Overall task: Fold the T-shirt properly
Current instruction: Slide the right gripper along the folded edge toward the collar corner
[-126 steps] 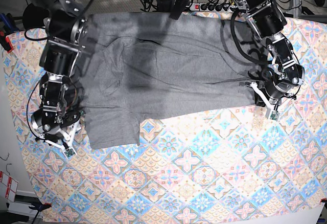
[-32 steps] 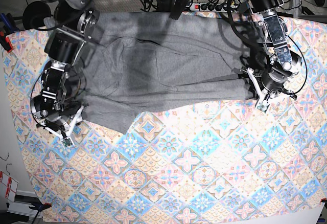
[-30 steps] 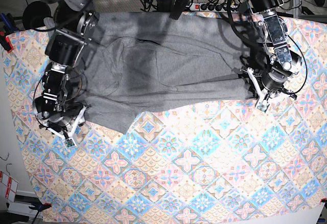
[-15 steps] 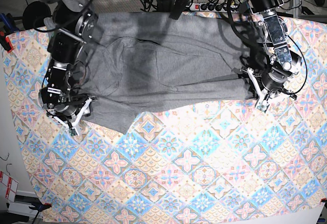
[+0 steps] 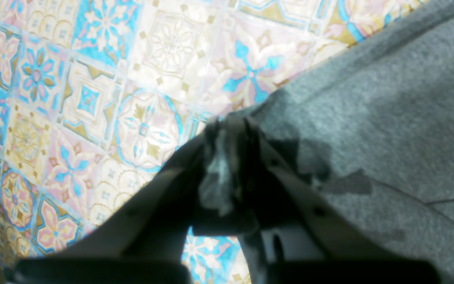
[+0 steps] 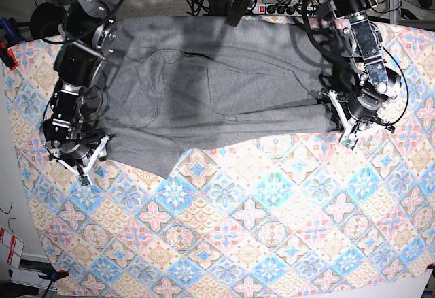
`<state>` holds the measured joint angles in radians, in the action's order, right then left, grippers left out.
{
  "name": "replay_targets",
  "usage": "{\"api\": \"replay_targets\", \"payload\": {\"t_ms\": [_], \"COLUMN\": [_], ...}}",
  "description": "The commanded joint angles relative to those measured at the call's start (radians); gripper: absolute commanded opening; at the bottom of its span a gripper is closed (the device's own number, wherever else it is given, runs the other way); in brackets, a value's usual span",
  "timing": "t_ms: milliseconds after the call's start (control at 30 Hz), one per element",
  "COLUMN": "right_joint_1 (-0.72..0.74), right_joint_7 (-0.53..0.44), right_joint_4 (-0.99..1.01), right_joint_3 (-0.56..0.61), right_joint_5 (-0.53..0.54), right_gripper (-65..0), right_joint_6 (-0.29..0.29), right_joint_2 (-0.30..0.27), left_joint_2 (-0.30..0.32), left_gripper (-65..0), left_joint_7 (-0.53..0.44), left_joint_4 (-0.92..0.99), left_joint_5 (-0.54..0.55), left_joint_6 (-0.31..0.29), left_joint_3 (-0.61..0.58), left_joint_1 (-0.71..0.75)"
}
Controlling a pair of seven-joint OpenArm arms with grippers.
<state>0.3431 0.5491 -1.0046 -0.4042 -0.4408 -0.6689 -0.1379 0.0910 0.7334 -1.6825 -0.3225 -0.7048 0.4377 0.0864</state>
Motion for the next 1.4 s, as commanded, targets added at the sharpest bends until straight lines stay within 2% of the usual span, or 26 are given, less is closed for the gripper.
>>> {"api": "replay_targets", "payload": {"t_ms": [0, 200, 500, 800, 967, 1033, 1200, 1367], "right_joint_1": [0.021, -0.003, -0.009, -0.016, -0.016, -0.016, -0.014, -0.014], "right_joint_7": [-0.017, -0.021, -0.022, -0.054, -0.054, -0.054, -0.045, -0.045], "right_joint_4": [-0.016, -0.012, 0.080, 0.077, 0.076, 0.076, 0.077, 0.077], "right_joint_3": [0.000, 0.008, 0.009, 0.011, 0.106, 0.149, 0.187, 0.182], "right_joint_5": [0.009, 0.009, 0.009, 0.009, 0.009, 0.009, 0.009, 0.009], "right_gripper": [-36.4, -36.2, -36.4, -36.5, -36.6, -39.6, -60.2, -61.7], "right_joint_6": [0.004, 0.033, 0.033, 0.033, 0.033, 0.033, 0.038, 0.039], "right_joint_2": [-0.010, -0.012, -0.007, -0.004, -0.004, -0.004, -0.004, -0.004], "left_joint_2": [0.008, 0.008, 0.008, 0.006, 0.006, 0.006, 0.006, 0.006], "left_gripper": [-65.0, -65.0, -65.0, -65.0, -65.0, -65.0, -65.0, -65.0], "left_joint_7": [-0.011, -0.015, -0.013, -0.013, -0.013, -0.013, -0.015, -0.015], "left_joint_4": [-0.018, -0.018, -0.018, -0.015, -0.015, -0.015, -0.015, -0.015], "left_joint_5": [0.006, 0.006, 0.006, 0.006, 0.006, 0.006, 0.006, 0.006], "left_joint_6": [0.007, 0.007, 0.007, 0.007, 0.007, 0.007, 0.007, 0.007], "left_joint_3": [0.002, 0.002, 0.002, 0.000, 0.000, 0.000, 0.000, 0.000], "left_joint_1": [-0.009, -0.009, -0.010, -0.010, -0.010, -0.010, -0.012, -0.012]}}
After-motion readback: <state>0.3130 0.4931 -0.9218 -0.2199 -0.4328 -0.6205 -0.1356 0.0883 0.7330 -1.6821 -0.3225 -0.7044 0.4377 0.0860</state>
